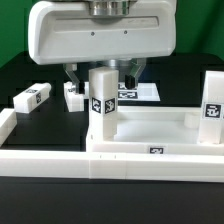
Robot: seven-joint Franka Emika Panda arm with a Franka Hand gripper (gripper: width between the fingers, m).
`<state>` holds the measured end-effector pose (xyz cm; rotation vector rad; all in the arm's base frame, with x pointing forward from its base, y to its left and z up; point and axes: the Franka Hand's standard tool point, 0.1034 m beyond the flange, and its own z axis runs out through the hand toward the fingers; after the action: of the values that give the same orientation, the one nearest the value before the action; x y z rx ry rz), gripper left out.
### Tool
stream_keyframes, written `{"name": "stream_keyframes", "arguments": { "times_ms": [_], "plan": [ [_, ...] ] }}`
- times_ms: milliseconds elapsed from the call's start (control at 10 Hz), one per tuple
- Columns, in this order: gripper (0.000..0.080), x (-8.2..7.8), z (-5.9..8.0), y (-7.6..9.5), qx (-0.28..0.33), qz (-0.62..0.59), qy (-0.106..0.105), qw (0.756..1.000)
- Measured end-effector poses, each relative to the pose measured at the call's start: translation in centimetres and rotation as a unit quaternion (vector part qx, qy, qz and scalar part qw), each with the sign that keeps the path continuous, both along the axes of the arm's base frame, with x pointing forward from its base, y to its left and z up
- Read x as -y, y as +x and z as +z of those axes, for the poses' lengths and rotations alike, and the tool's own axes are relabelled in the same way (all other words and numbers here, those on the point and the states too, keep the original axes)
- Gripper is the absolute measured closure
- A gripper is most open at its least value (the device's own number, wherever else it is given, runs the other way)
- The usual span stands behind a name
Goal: Assemble desk
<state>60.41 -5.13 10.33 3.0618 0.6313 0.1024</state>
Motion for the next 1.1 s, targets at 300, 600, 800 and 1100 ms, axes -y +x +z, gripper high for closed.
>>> {"name": "stream_keyframes", "arguments": {
  "times_ms": [300, 600, 800, 1100],
  "plan": [
    [0.015, 0.44, -0.06, -0.07, -0.001, 0.058, -0.004, 0.998],
    [0.0409, 0.44, -0.09, -0.08, -0.001, 0.057, -0.004, 0.998],
    [0.051, 0.43, -0.1, -0.09, -0.001, 0.044, -0.003, 0.999],
    [0.051, 0.45, -0.09, -0.09, -0.002, -0.032, 0.005, 0.999]
  ]
}}
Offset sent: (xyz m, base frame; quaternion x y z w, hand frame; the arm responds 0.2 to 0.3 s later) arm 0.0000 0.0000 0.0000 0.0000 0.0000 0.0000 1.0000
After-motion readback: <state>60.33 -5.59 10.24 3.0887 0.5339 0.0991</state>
